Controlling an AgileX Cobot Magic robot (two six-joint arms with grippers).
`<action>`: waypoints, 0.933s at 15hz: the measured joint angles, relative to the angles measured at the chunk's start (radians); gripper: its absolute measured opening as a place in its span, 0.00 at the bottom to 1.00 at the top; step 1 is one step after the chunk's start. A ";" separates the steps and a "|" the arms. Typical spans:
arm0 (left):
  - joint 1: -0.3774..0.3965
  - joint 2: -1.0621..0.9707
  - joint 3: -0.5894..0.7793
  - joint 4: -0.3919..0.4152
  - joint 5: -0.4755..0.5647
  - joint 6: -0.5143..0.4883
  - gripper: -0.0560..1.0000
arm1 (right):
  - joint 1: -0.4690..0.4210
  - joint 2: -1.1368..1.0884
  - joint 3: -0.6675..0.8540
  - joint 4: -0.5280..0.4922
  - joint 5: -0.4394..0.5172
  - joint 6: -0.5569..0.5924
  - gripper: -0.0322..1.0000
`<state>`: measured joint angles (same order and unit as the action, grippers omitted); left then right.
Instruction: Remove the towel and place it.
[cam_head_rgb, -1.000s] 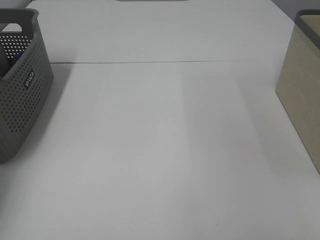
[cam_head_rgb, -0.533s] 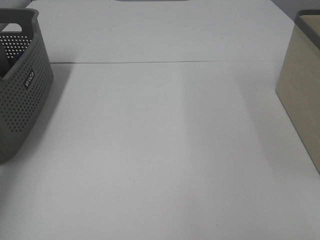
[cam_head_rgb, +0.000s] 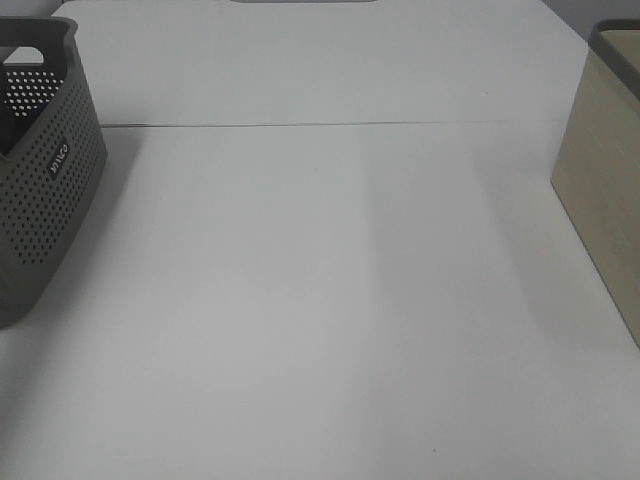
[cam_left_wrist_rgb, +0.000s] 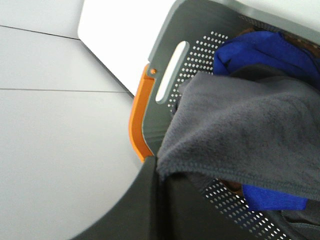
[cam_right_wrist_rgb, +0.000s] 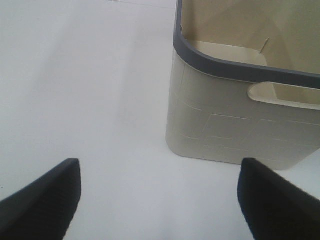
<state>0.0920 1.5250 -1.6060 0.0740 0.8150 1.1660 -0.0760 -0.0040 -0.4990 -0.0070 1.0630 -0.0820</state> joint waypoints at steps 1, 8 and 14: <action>-0.023 -0.038 0.000 0.000 0.000 0.000 0.05 | 0.000 0.000 0.000 0.000 0.000 0.000 0.83; -0.244 -0.125 -0.096 0.089 0.008 -0.060 0.05 | 0.000 0.000 0.000 0.000 0.000 0.000 0.83; -0.582 -0.020 -0.303 0.127 0.002 -0.085 0.05 | 0.000 0.045 0.000 0.022 0.000 0.000 0.83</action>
<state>-0.4900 1.5050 -1.9090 0.2010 0.8170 1.0810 -0.0760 0.0410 -0.4990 0.0150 1.0630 -0.0820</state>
